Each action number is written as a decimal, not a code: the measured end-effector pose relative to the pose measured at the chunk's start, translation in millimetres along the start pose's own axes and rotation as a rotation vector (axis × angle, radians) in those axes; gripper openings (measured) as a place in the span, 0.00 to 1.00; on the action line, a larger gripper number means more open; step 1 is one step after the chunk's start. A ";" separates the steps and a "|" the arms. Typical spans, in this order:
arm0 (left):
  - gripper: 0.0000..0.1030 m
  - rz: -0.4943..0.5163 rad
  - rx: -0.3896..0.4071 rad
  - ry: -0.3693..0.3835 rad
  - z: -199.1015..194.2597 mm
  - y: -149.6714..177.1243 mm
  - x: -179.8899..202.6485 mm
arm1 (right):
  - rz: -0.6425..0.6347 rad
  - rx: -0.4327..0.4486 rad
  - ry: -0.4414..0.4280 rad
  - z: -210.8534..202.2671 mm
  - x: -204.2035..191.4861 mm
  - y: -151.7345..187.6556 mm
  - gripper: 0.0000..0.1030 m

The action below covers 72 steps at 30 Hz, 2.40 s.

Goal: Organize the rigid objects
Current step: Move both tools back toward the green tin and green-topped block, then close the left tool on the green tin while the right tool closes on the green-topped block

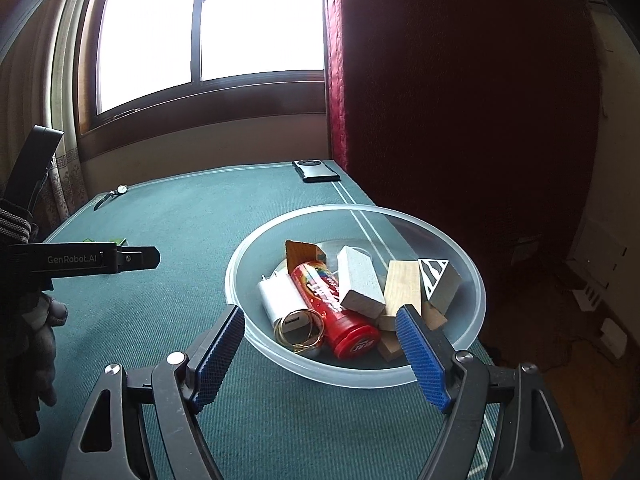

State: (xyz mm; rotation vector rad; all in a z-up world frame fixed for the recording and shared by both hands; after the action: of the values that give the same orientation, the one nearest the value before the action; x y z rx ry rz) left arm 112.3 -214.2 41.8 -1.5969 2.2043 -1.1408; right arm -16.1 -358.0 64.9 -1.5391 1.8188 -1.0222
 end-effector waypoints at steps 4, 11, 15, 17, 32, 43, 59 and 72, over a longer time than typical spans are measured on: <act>0.70 -0.016 0.014 -0.028 -4.2 0.2 -15.6 | -0.021 -0.014 -0.036 -0.8 -9.5 2.8 0.83; 0.73 -0.047 0.027 -0.082 -12.9 2.6 -49.9 | -0.054 -0.057 -0.109 0.2 -27.9 8.2 0.84; 0.73 -0.060 0.029 -0.122 -19.0 4.2 -72.4 | -0.060 -0.084 -0.137 2.4 -34.9 11.0 0.85; 0.73 -0.071 0.030 -0.141 -21.6 4.9 -84.0 | -0.058 -0.098 -0.149 3.8 -38.3 12.5 0.85; 0.77 -0.123 0.051 -0.252 -34.9 -11.1 -166.9 | -0.088 -0.150 -0.208 10.4 -65.8 15.1 0.87; 0.77 -0.117 0.021 -0.225 -15.7 -20.7 -189.4 | -0.096 -0.188 -0.243 20.1 -79.1 13.8 0.87; 0.83 -0.060 -0.006 -0.227 3.5 -34.4 -188.6 | -0.095 -0.257 -0.342 45.1 -116.8 -0.1 0.87; 0.68 -0.094 0.025 -0.192 -4.9 -32.9 -193.9 | -0.111 -0.289 -0.359 75.0 -156.6 -17.5 0.87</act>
State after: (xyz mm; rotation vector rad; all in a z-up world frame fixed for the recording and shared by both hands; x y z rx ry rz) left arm 211.3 -46.5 14.4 -1.7367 2.0063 -0.9880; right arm 85.1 -221.2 26.3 -1.8726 1.6913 -0.4977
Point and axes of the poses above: each gripper's, at about its wrist camera, not at the fingertips, and z roughly the way its jaws point, x to its right, y to its underside, the point moved 2 cm from there along z, roughly the way its jaws point, and after that the axes turned 2 degrees about -z, right-handed, at the moved point
